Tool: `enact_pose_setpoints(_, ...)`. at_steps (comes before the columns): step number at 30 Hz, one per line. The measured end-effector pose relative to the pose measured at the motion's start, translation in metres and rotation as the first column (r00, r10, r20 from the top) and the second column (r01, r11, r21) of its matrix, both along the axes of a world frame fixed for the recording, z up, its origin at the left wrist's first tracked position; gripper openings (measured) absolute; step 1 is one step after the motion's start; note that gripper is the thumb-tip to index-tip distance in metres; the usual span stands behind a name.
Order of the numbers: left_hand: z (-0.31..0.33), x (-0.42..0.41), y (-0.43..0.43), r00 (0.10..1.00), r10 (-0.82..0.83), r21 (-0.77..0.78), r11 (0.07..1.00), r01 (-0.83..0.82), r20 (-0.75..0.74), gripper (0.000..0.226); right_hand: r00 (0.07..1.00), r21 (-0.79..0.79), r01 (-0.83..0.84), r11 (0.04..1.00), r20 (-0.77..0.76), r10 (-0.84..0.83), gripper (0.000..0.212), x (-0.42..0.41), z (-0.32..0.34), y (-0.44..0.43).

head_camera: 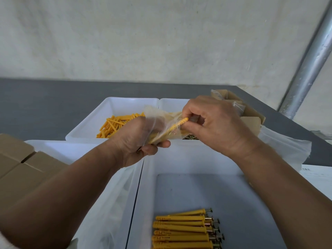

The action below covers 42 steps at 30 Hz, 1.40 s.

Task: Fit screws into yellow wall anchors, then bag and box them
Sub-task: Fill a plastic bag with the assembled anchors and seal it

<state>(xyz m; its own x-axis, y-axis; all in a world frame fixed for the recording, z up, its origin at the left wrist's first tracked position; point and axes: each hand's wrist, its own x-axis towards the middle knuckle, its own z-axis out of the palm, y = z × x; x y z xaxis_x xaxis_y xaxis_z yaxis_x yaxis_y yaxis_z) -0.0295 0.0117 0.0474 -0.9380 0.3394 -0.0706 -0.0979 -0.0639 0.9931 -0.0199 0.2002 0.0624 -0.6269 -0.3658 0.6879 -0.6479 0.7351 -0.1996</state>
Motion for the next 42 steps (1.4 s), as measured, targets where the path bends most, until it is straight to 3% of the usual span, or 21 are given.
enact_pose_setpoints(8,-0.003,-0.003,-0.002,0.994,0.097,-0.022,0.995,-0.096,0.057,0.016,0.995,0.052,0.003,0.999,0.102,-0.008,0.026,0.000,-0.003,-0.001)
enact_pose_setpoints(14,-0.001,-0.001,-0.005,0.998,0.029,-0.065,0.998,-0.026,0.057,0.013,0.999,0.033,-0.050,0.998,0.002,0.050,0.012,0.002,-0.001,-0.003)
enact_pose_setpoints(27,-0.002,0.001,-0.008,0.996,-0.004,-0.054,0.998,0.009,0.091,0.007,0.996,0.061,-0.050,0.997,0.072,0.046,0.012,0.003,-0.002,-0.002)
enact_pose_setpoints(33,-0.004,-0.001,-0.006,0.999,0.045,-0.080,0.996,-0.046,-0.007,0.012,0.999,0.151,0.008,0.988,0.038,-0.014,0.025,0.004,-0.003,-0.006)
enact_pose_setpoints(37,-0.003,-0.003,-0.010,1.000,-0.016,-0.078,0.997,0.015,-0.004,0.006,0.999,0.094,0.003,0.996,-0.050,0.002,0.016,0.003,-0.001,-0.005)
enact_pose_setpoints(42,-0.003,-0.002,-0.007,0.996,-0.068,-0.028,0.997,0.066,-0.060,0.015,0.997,0.099,-0.014,0.995,-0.074,0.022,0.016,0.004,0.001,-0.003)
